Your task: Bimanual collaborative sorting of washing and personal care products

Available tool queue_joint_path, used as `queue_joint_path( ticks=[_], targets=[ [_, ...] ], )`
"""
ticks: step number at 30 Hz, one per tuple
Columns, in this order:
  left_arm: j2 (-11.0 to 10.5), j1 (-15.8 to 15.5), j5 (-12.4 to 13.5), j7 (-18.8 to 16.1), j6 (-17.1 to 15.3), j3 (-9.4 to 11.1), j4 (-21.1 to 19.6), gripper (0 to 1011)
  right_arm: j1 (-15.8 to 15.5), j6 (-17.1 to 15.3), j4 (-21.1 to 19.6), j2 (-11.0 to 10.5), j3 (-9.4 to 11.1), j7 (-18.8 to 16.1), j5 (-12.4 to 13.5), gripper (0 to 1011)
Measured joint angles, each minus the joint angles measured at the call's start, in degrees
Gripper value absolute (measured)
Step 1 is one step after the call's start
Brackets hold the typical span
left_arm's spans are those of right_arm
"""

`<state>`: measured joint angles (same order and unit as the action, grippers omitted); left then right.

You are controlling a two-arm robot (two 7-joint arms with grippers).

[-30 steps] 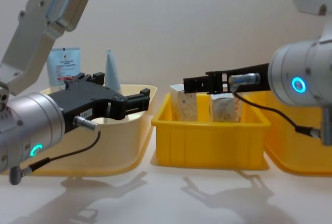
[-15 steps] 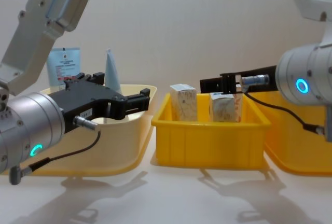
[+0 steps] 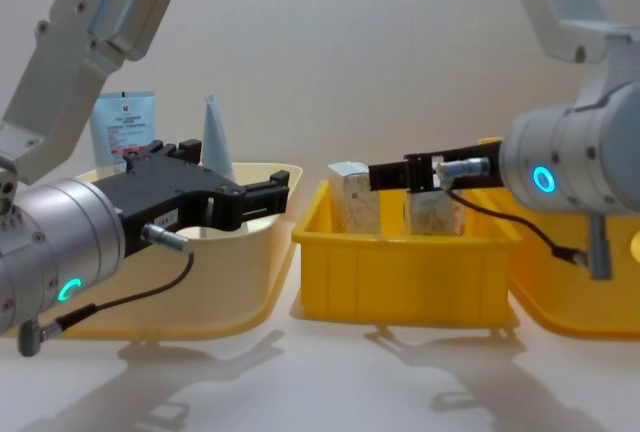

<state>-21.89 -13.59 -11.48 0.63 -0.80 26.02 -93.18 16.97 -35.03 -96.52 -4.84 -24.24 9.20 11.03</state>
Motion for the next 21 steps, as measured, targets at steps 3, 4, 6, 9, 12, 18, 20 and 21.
queue_joint_path(
  ticks=[3, 4, 6, 9, 12, 18, 20, 21],
  targets=[
    [0.0, 0.0, 0.0, 0.0, 0.0, 0.0, 0.0, 1003, 0.6, 0.2, 1.1, 0.5, -0.2, 0.0, -0.3, 1001],
    [0.0, 0.0, 0.0, 0.0, 0.0, 0.0, 0.0, 1003, 0.7, 0.3, 1.4, 0.6, -0.2, 0.0, -0.5, 1001],
    [0.0, 0.0, 0.0, 0.0, 0.0, 0.0, 0.0, 1003, 1.0, 0.4, 1.9, 0.7, -0.3, 0.1, -0.7, 1001],
    [0.0, 0.0, 0.0, 0.0, 0.0, 0.0, 0.0, 1003, 1.4, 0.8, 3.0, 1.1, -0.4, 0.4, -1.2, 1001],
    [0.0, 0.0, 0.0, 0.0, 0.0, 0.0, 0.0, 1003, 1.9, 1.2, 4.3, 1.5, -0.5, 1.0, -1.9, 1001],
    [0.0, 0.0, 0.0, 0.0, 0.0, 0.0, 0.0, 1003, 2.5, 1.6, 6.2, 2.1, -0.6, 1.7, -2.9, 1001],
    [0.0, 0.0, 0.0, 0.0, 0.0, 0.0, 0.0, 1003, 2.6, 1.7, 6.6, 2.2, -0.6, 1.9, -3.1, 1001],
    [0.0, 0.0, 0.0, 0.0, 0.0, 0.0, 0.0, 1003, 2.7, 1.7, 6.8, 2.3, -0.6, 2.0, -3.2, 1001]
  ],
)
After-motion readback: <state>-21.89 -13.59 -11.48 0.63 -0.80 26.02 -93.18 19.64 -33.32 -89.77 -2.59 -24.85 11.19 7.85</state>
